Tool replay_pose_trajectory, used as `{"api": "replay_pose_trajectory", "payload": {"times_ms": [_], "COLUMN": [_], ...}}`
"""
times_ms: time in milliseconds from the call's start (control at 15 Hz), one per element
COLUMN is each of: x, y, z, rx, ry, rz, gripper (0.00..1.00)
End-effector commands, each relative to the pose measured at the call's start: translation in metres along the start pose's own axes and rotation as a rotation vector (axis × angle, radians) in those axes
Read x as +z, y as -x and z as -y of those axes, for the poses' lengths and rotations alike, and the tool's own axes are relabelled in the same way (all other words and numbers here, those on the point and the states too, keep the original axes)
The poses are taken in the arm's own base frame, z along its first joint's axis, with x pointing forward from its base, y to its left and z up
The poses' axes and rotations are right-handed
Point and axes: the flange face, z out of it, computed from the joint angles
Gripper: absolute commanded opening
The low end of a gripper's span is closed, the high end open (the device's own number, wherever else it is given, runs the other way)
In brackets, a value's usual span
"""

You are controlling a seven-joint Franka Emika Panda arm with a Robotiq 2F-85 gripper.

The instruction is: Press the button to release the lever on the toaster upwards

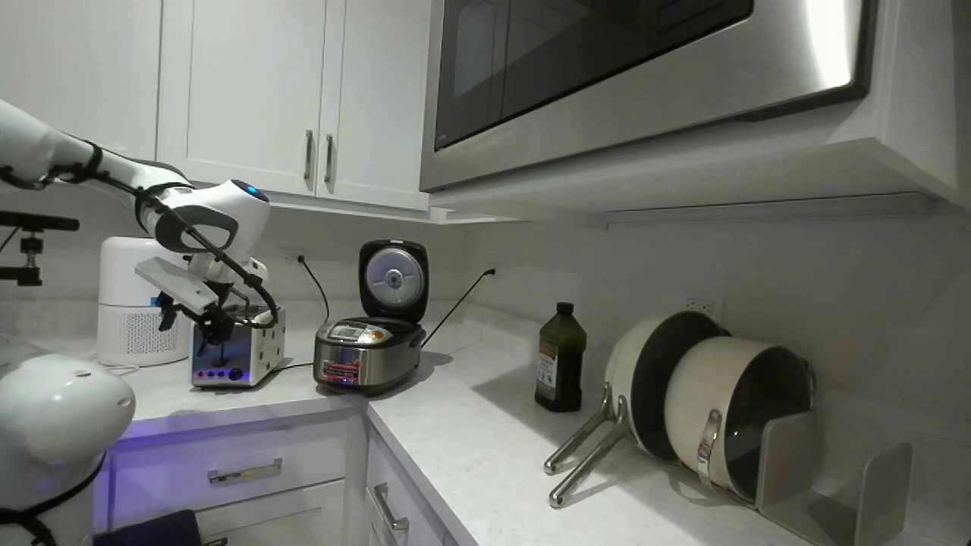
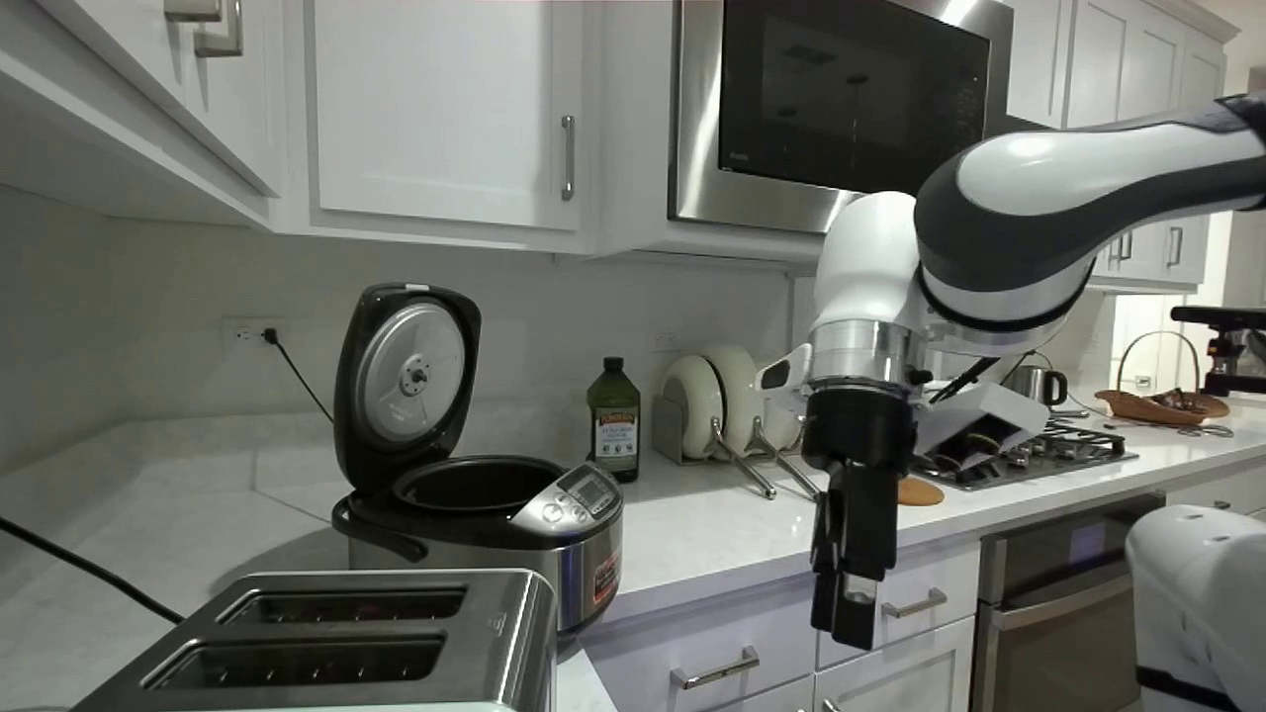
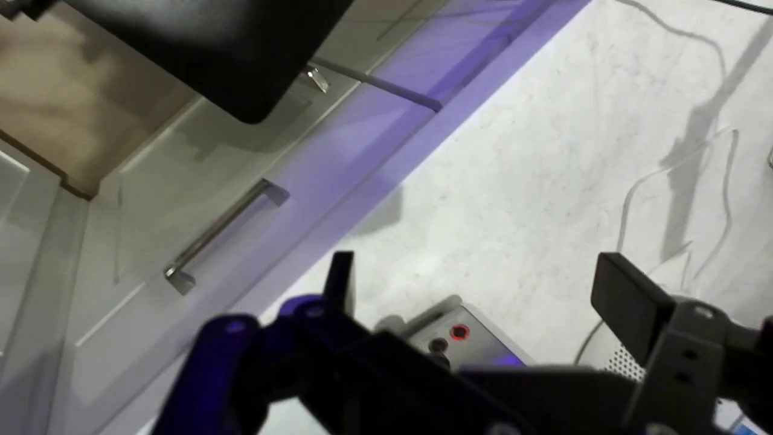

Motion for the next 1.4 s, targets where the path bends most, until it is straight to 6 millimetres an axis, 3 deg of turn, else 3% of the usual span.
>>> {"api": "replay_pose_trajectory", "payload": {"times_ms": [0, 667, 733, 800, 1333], "x": [-0.002, 0.013, 0.015, 0.016, 0.009], "y": [-0.012, -0.03, -0.029, -0.028, -0.017], "z": [0.023, 0.069, 0.071, 0.072, 0.068], "rx": [-0.084, -0.227, -0.237, -0.242, -0.215], "ry": [-0.009, 0.134, 0.151, 0.175, 0.299], "rz": [-0.131, -0.362, -0.363, -0.362, -0.33], "gripper": [1.0, 1.0, 0.91, 0.74, 0.12]}}
